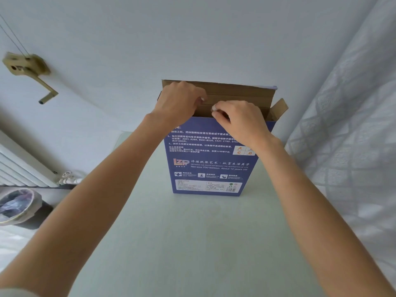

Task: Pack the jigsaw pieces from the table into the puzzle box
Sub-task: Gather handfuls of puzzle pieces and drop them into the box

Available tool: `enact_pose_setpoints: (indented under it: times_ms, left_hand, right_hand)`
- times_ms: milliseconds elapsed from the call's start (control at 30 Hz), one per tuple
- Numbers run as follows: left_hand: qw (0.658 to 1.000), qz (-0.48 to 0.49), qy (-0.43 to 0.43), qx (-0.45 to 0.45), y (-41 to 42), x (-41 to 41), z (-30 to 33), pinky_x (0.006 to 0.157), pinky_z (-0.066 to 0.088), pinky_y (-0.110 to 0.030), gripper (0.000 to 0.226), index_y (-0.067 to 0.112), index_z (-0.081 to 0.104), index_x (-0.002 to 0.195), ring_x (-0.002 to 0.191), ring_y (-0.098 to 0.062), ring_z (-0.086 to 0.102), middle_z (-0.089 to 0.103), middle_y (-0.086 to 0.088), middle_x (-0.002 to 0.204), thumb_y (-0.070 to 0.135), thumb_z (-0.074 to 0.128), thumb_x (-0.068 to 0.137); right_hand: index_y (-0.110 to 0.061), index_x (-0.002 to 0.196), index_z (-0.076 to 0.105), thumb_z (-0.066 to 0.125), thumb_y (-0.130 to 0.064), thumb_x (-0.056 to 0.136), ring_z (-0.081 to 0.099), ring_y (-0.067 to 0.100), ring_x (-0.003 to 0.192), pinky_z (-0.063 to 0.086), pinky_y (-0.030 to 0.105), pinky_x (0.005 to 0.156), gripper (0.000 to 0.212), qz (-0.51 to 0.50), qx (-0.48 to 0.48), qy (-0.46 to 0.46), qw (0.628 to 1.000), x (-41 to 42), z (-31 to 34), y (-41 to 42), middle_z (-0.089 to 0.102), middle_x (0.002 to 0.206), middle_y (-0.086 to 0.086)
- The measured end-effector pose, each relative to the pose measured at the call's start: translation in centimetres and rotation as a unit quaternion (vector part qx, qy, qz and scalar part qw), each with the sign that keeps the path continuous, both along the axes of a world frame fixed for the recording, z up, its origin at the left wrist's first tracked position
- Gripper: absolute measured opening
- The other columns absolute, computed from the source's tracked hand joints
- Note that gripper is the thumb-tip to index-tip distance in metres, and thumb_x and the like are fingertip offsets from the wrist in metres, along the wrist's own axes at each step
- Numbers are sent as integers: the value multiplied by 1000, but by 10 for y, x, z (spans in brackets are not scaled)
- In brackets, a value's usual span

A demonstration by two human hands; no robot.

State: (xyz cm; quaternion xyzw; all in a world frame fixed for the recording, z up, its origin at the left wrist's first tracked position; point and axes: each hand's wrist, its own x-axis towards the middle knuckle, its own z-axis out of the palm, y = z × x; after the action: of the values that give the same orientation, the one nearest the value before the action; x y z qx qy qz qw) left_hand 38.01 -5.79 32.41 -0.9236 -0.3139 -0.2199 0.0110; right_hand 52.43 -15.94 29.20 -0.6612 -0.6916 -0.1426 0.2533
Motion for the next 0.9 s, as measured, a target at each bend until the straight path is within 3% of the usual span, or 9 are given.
enact_pose_setpoints:
  times_ms: [67, 200, 333, 433, 533, 633, 733, 833, 900]
  left_hand:
    - [996, -27, -37, 78, -5, -6, -4, 61, 50, -36, 24, 23, 66, 103, 79, -29, 65, 71, -2, 87, 22, 45, 93]
    - [951, -109, -223, 182, -42, -39, -33, 45, 45, -24, 19, 19, 71, 87, 63, -10, 65, 69, 9, 71, 20, 53, 91]
    - [954, -102, -269, 84, -95, -79, -100, 48, 48, -24, 15, 15, 71, 86, 60, -8, 62, 67, 7, 68, 16, 56, 87]
    - [974, -7, -215, -77, -132, -107, -163, 53, 52, -28, 16, 21, 70, 91, 64, -8, 62, 67, 10, 73, 22, 56, 84]
    - [963, 78, -69, -247, -169, -132, -217, 69, 53, -29, 21, 29, 67, 103, 79, -9, 62, 67, 13, 86, 26, 58, 84]
    - [942, 89, 44, -322, -207, -155, -261, 76, 51, -29, 26, 29, 64, 110, 89, -9, 61, 67, 11, 97, 23, 57, 86]
    - [910, 98, 109, -388, -240, -171, -292, 83, 49, -28, 33, 29, 59, 118, 98, -10, 58, 63, 7, 109, 27, 60, 86]
    - [871, 110, 184, -442, -269, -180, -312, 89, 45, -31, 56, 28, 48, 128, 114, -18, 49, 50, 2, 124, 38, 70, 78]
    - [860, 133, 207, -447, -285, -183, -317, 86, 45, -32, 69, 26, 43, 128, 116, -20, 43, 41, 0, 127, 44, 75, 70]
  right_hand:
    - [-16, 99, 67, 51, -23, 93, 63, 19, 79, 43, 24, 58, 19, 6, 43, -7, 999, -3, 0, -4, 70, 88, -1]
    - [-9, 97, 68, 54, -15, 92, 62, 17, 82, 48, 25, 70, 17, 36, 181, 3, 983, -21, -12, -33, 70, 88, 1]
    - [-6, 96, 69, 56, -11, 91, 62, 20, 78, 51, 27, 69, 14, 46, 151, 45, 986, -51, -80, -83, 69, 83, 3]
    - [-10, 97, 69, 57, -10, 88, 61, 21, 79, 51, 31, 68, 15, 47, 32, 97, 994, -75, -151, -126, 69, 85, 1]
    - [-13, 97, 69, 59, -8, 84, 60, 17, 87, 52, 29, 67, 17, 17, -115, 176, 978, -99, -216, -172, 69, 91, -3]
    - [-13, 109, 65, 59, -9, 84, 57, 21, 99, 47, 28, 83, 26, -41, -285, 273, 918, -120, -268, -214, 64, 106, 0]
    - [-12, 124, 55, 62, -15, 83, 54, 21, 103, 41, 26, 91, 41, -60, -403, 288, 867, -137, -292, -248, 55, 113, 4]
    - [-13, 133, 45, 70, -30, 79, 46, 20, 113, 37, 28, 97, 61, -24, -464, 278, 841, -156, -301, -269, 46, 121, 5]
    - [-13, 134, 42, 69, -32, 80, 46, 22, 114, 38, 29, 94, 63, 5, -466, 261, 845, -168, -304, -274, 44, 122, 7]
